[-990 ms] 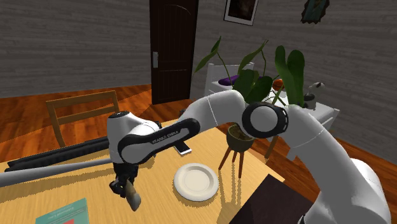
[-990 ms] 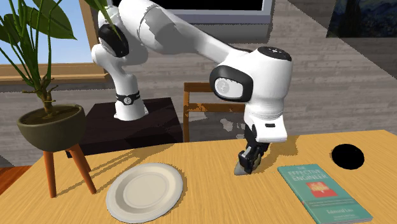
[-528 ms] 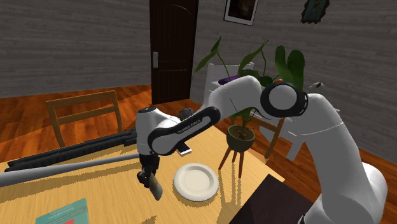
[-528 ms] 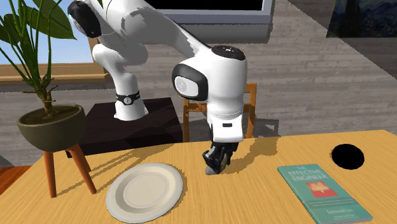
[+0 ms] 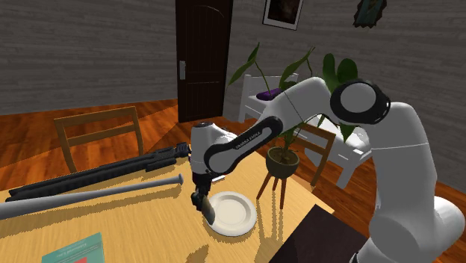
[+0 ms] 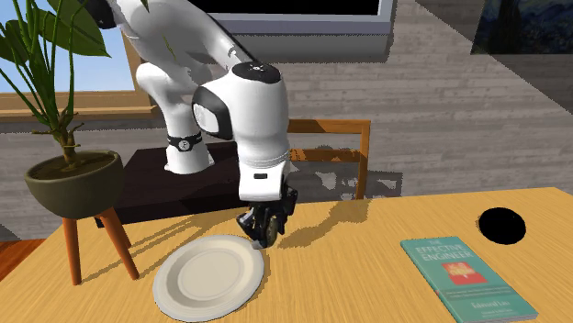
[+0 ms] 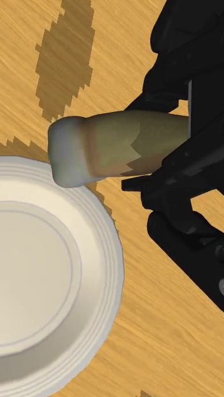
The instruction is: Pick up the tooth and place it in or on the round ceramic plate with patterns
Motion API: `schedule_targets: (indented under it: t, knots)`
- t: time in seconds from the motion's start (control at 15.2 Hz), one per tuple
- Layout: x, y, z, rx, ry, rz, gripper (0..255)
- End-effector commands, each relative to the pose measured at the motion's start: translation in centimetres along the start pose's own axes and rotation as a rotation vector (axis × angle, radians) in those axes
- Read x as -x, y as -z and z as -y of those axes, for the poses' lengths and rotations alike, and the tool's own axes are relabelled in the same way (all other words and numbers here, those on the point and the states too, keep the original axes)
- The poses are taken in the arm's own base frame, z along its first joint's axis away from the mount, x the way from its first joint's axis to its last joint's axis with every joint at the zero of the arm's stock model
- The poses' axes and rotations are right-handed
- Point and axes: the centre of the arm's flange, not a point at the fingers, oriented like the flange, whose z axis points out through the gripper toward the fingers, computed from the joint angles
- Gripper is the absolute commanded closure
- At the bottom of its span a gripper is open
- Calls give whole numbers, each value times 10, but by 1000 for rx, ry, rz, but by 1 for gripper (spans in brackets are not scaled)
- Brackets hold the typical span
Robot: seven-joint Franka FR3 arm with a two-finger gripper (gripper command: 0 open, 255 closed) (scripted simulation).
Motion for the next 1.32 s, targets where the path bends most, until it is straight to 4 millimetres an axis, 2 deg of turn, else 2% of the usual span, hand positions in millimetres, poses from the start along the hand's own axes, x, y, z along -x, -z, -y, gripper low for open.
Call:
schedule_targets:
  t: [0.0, 0.53, 1.25]
  knots:
    - [20, -1, -20, 0, 1, 0, 255]
    - [97, 4, -100, 0, 1, 0, 255]
    - [93, -53, -107, 0, 1, 0, 255]
